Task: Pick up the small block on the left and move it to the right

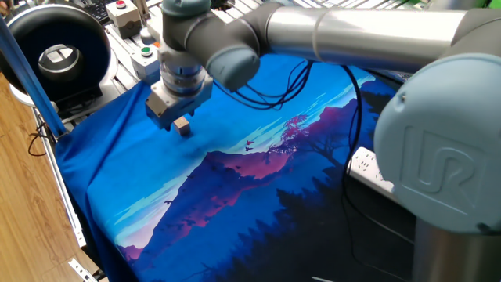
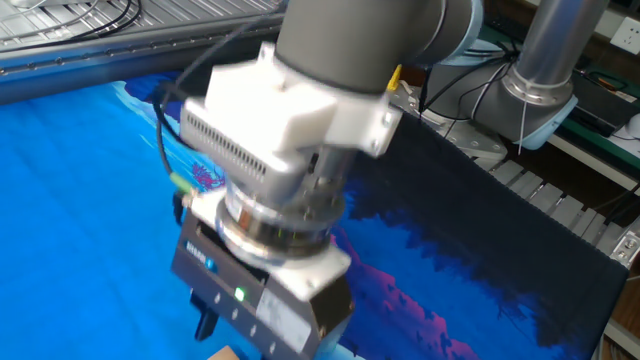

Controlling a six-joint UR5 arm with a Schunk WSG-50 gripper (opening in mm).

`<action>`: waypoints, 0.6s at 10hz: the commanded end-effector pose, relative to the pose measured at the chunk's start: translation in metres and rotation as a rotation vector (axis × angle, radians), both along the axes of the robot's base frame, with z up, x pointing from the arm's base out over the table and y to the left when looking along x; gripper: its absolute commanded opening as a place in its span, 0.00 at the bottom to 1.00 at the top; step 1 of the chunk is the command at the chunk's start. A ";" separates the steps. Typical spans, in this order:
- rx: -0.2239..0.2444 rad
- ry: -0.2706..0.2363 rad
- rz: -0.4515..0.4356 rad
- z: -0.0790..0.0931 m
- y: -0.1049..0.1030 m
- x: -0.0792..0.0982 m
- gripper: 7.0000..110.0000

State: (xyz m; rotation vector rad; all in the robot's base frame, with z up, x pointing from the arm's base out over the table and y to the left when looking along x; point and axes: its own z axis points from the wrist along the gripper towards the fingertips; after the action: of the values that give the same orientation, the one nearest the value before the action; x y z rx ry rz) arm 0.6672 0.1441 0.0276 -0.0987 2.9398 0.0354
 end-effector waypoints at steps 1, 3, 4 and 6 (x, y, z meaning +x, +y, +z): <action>-0.020 0.056 0.007 0.038 -0.010 -0.015 0.36; -0.065 0.053 0.049 0.054 -0.026 -0.014 0.36; -0.073 0.052 0.081 0.062 -0.032 -0.013 0.36; -0.122 0.074 0.163 0.095 -0.052 -0.005 0.15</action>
State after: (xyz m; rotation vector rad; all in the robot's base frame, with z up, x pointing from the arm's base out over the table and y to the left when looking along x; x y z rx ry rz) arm 0.6587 0.1107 0.0884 -0.2510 2.9870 -0.0777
